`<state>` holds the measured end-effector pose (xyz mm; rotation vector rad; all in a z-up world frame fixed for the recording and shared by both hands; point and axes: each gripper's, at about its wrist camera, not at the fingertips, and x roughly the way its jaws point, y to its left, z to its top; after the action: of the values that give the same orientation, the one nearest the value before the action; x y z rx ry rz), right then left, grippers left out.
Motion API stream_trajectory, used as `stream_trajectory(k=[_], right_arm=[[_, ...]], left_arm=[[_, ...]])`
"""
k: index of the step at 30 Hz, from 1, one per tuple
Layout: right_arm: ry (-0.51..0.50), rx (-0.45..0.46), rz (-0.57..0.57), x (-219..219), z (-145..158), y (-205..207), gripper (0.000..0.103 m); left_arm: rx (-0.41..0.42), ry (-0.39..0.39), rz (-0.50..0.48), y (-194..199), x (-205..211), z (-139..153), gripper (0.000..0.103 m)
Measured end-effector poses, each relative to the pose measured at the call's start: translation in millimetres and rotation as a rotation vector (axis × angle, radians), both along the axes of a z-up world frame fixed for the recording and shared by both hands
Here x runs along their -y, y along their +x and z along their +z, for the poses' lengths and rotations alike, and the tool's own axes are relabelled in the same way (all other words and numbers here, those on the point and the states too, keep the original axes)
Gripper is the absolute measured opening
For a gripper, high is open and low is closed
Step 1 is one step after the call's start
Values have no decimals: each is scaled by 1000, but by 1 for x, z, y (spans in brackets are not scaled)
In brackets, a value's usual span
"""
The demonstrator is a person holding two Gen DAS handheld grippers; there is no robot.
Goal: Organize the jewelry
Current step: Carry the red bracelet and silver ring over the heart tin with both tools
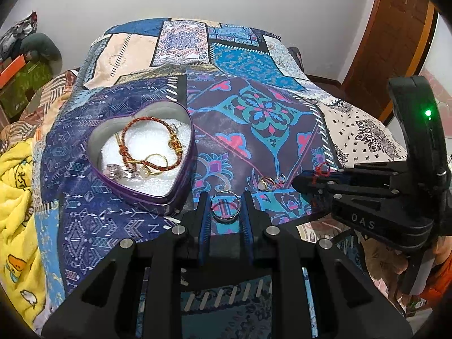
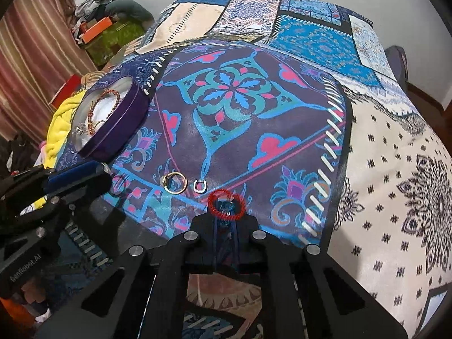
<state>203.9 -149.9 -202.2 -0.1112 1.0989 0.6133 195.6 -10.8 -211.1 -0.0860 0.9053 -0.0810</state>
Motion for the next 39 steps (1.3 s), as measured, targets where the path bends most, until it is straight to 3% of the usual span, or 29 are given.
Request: stream_trajectory(k=[5,21,32,39], right_arm=[[15,11,-16,4,12,-8,7],[130,195,-12,-20,103,-24,7],[181,248,45,-60,125,-24,7],[196,234,85,-89,124,-14,7]], left_arm=[[28,9,7,-8,-6,13,21],[131,33,48,-38,-41,62,21],[167,23,85,-35,-75,76,21],[180,46,100,-24,-92,74,21]])
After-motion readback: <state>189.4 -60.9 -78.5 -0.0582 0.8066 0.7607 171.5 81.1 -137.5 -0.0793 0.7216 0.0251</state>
